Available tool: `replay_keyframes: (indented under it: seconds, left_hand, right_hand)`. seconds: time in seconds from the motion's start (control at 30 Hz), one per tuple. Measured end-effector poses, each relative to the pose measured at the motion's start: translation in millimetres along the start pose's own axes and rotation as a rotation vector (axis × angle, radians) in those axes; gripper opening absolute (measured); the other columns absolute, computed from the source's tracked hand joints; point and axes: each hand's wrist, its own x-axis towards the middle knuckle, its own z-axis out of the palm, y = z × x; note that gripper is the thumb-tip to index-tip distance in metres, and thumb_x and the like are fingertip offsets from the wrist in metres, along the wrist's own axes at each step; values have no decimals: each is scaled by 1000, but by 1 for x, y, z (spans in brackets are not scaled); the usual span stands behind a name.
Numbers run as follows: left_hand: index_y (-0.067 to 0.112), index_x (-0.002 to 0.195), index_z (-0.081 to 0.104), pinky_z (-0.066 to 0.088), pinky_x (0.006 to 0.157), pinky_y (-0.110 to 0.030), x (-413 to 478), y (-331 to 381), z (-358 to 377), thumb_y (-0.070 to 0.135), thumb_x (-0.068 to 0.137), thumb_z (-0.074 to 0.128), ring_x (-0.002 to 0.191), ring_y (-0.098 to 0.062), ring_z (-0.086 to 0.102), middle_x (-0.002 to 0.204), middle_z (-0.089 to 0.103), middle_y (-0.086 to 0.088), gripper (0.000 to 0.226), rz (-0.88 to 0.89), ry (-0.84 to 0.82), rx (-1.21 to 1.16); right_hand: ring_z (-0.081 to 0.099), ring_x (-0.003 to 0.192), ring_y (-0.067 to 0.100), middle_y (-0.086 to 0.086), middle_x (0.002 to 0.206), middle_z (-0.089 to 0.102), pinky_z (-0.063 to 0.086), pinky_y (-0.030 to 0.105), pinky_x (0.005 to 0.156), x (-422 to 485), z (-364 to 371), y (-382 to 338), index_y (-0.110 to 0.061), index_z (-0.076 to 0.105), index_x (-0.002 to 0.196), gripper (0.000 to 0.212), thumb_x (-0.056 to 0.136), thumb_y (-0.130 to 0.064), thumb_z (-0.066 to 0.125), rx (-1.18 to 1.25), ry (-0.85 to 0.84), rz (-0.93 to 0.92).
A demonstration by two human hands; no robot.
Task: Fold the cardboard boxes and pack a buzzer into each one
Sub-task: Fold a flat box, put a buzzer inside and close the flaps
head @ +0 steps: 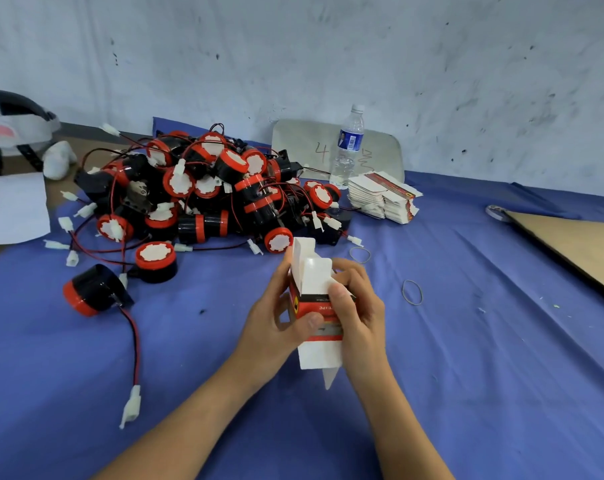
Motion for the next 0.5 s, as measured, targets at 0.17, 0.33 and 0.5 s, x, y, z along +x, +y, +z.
replay_keyframes:
  seconds: [0.17,0.33,0.5]
  left_hand:
    - [30,145,31,56,81,-28,-4,2,0,40,69,73,121,-13,57,132,57,17,88,83,17,17]
    - [30,146,30,53,86,-23,-6,2,1,43,68,76,122,-10,55,137,54,10,91,197,5,116]
    - [49,144,26,55,84,-25,-5,-1,0,39,69,72,123,-14,54,144,48,1,88,253,14,132]
  right_hand:
    - [67,97,23,1,124,62,55,31,71,0,-4,-2,-7,60,88,21,78,-25,55,218,-64,57]
    - [65,93,9,-9,112,61,53,22,70,1,-7,-5,-16,57,121,52,74,2,43,141,-71,2]
    - [59,100,17,-3,106,57,47,22,81,1,-4,-5,-22,75,92,40,83,0,43,-71,-66,-57]
